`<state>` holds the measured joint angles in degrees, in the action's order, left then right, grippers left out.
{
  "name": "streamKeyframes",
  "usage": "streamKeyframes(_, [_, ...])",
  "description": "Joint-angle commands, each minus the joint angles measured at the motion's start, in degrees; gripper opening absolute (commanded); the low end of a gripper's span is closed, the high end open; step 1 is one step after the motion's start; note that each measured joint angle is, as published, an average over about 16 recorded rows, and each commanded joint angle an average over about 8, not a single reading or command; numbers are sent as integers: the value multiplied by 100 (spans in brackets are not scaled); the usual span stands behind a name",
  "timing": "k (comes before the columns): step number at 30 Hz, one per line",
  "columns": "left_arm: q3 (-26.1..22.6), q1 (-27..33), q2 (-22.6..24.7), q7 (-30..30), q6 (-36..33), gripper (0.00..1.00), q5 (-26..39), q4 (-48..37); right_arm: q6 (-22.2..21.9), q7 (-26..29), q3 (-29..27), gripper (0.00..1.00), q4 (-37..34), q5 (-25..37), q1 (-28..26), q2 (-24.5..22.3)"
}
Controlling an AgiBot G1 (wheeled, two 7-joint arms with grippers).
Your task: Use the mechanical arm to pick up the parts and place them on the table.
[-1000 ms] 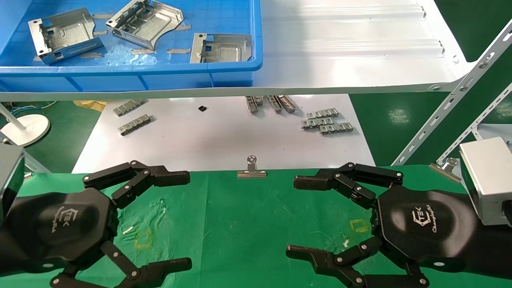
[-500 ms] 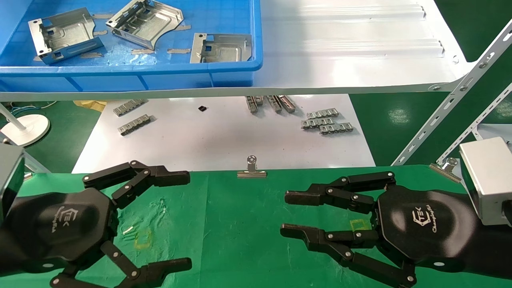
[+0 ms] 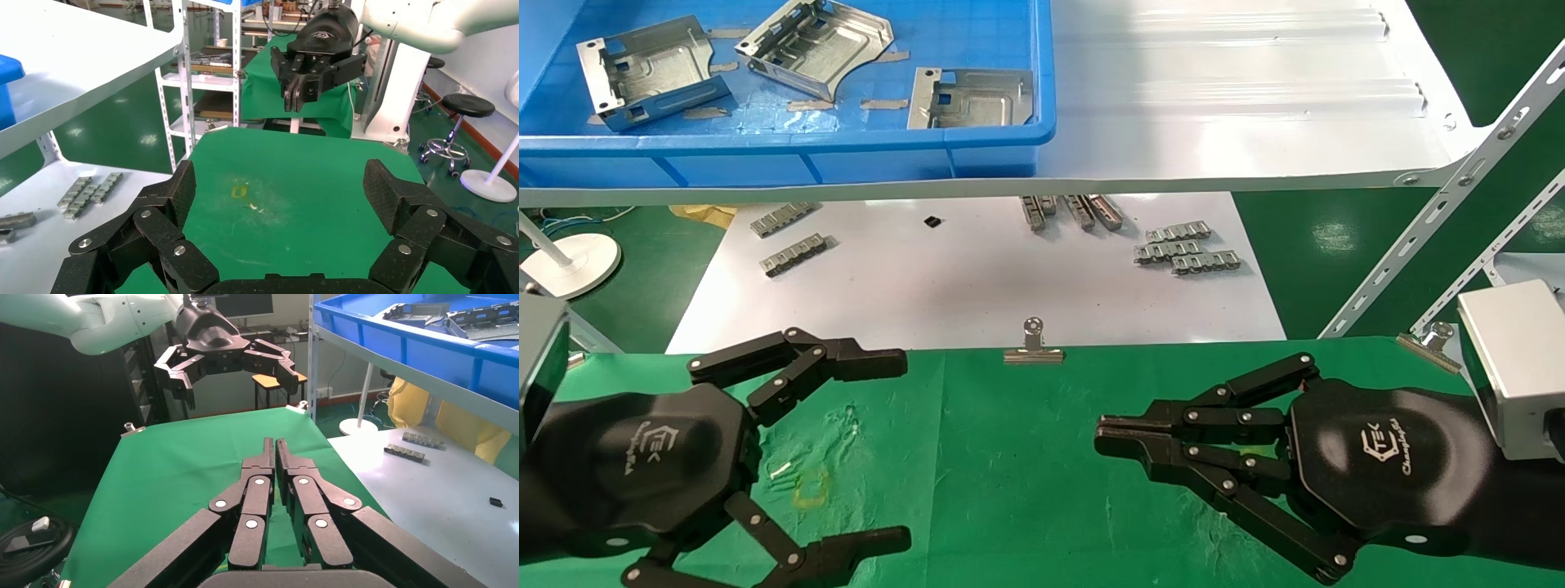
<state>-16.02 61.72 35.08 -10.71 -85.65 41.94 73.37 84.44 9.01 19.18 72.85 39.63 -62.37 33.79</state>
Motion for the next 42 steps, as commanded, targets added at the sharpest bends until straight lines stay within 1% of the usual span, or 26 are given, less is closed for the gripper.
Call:
streamKeyframes(1, [0,0,0,0,0,100,0,0,0,0,0,0,0,0,0,0])
streamKeyframes(24, [2,0,-1,0,1,100,-2,2,0,0,0,0,0,0,0,0])
streamKeyframes(29, [57,130,20,-12,97,100,-29,-18,0,0,0,0,-1,0,0,0])
streamKeyframes(33, [157,520,123,-21,439,100,33,-86,0,-1,1,0,-2,0,-1,0])
streamKeyframes(36, [159,991,268,-104,804,100,230,-209,1,-1,1,0,-2,0,-1,0])
streamKeyframes(39, [6,1608,464,-278,1161,100,658,-467,1,-1,2,0,-2,-1,-1,0])
streamKeyframes(42, [-311,2396,737,-478,1496,100,1369,-945,1,-1,2,0,-2,-1,-2,0])
